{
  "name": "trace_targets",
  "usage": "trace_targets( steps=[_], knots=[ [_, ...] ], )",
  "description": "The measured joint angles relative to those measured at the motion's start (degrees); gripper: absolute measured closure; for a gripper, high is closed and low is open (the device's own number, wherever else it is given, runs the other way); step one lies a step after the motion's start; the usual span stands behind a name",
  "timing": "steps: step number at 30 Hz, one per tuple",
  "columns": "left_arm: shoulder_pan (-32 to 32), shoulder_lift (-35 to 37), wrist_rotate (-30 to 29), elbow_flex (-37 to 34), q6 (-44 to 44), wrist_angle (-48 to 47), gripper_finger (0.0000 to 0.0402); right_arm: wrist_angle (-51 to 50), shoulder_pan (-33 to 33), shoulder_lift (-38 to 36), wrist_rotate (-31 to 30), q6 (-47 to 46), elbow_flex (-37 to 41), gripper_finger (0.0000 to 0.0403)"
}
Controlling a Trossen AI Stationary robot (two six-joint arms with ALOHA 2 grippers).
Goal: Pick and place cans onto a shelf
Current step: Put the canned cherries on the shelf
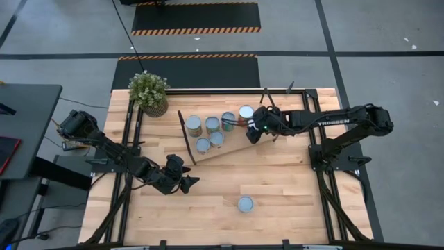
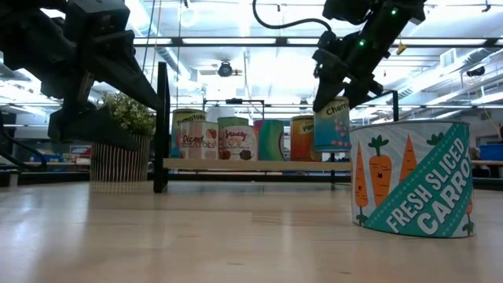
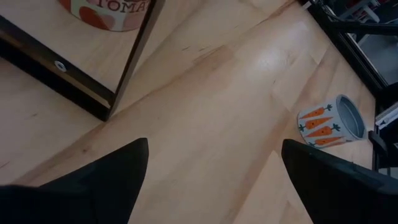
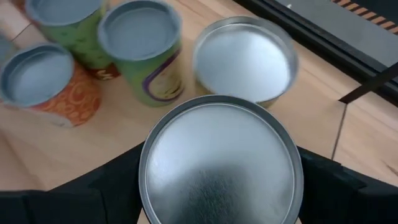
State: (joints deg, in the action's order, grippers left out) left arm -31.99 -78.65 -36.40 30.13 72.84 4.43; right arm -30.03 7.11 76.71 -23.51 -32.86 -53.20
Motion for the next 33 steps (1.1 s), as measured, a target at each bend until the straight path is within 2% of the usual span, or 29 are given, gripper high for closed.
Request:
trace_targets(
  steps=[21, 28, 33],
  knots=[
    [0.0, 0.0, -1.3, 0.0, -0.6, 0.0, 0.0026, 0.8, -4.3, 0.2, -3.8, -3.8, 0.2, 0.007],
    [0.0, 0.0, -1.7, 0.0, -0.6, -0.4, 0.0026, 5.3, -7.1, 0.3, -5.9, -7.1, 5.2, 0.0072],
    [0.0, 0.0, -1.5, 0.0, -0.6, -0.4, 0.0026, 6.3, -7.4, 0.2, -6.3, -7.2, 5.8, 0.0072]
  ],
)
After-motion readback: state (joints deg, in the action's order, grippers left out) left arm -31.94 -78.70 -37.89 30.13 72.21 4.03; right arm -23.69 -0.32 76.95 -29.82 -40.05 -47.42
